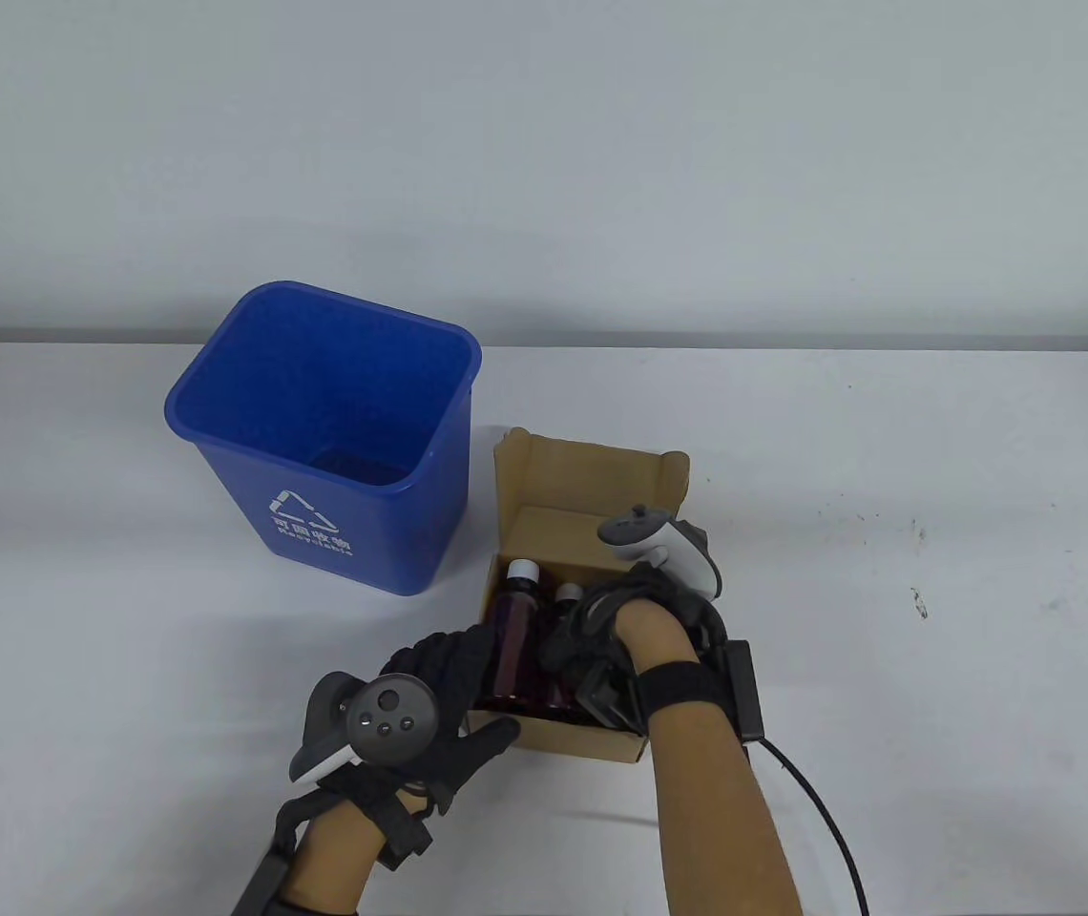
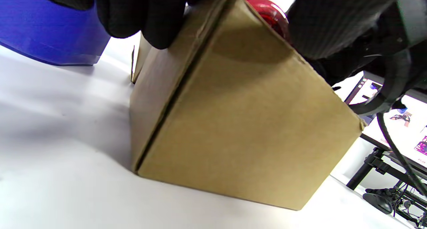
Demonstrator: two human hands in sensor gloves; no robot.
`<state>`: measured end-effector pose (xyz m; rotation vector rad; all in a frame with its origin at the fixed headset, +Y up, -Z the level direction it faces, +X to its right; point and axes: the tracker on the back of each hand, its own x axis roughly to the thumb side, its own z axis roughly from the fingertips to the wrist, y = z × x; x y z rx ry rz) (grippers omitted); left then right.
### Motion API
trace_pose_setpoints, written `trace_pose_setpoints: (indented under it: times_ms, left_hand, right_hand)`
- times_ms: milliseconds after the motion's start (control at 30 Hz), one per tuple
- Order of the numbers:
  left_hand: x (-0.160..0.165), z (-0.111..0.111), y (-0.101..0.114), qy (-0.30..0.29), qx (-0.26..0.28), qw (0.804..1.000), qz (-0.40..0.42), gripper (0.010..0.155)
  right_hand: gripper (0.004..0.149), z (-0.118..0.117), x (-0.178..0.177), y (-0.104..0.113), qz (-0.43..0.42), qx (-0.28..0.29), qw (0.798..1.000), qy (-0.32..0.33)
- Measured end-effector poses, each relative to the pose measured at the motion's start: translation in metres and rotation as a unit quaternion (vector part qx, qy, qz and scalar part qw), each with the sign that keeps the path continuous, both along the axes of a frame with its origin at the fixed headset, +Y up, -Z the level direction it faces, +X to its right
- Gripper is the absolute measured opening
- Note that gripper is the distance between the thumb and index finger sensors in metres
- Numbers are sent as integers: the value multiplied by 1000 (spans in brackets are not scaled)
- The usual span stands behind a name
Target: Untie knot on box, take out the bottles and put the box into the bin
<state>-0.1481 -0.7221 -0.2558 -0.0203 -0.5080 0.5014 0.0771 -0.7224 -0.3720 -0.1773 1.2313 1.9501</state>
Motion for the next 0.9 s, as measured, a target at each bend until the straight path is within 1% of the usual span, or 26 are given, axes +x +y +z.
trace_pose_setpoints:
  times_ms: [100, 267, 467, 633, 700, 800, 900]
  left_hand:
    - [3, 0, 0, 2, 3, 1000, -16, 93]
    - [3, 1, 0, 8, 7, 1000, -11, 92]
    - [4, 1, 0, 10, 10, 1000, -10, 93]
    - [4, 1, 0, 12, 9, 1000, -9, 93]
    - [4, 1, 0, 12, 9, 1000, -9, 93]
    - [4, 1, 0, 12, 9, 1000, -8, 94]
    - [4, 1, 0, 11, 8, 1000, -6, 94]
  right_hand:
    - [98, 0, 2, -2, -4, 3, 1000, -9]
    - [98, 0, 4, -2, -12, 11, 1000, -17]
    - [88, 0, 13, -2, -50, 17, 996, -67]
    - [79, 1, 16, -2, -58, 22, 994, -92]
    - [77, 1, 17, -1, -53, 29, 993, -97]
    - [69, 2, 19, -1, -42, 46, 991, -123]
    - [64, 3, 19, 0, -12, 69, 988, -136]
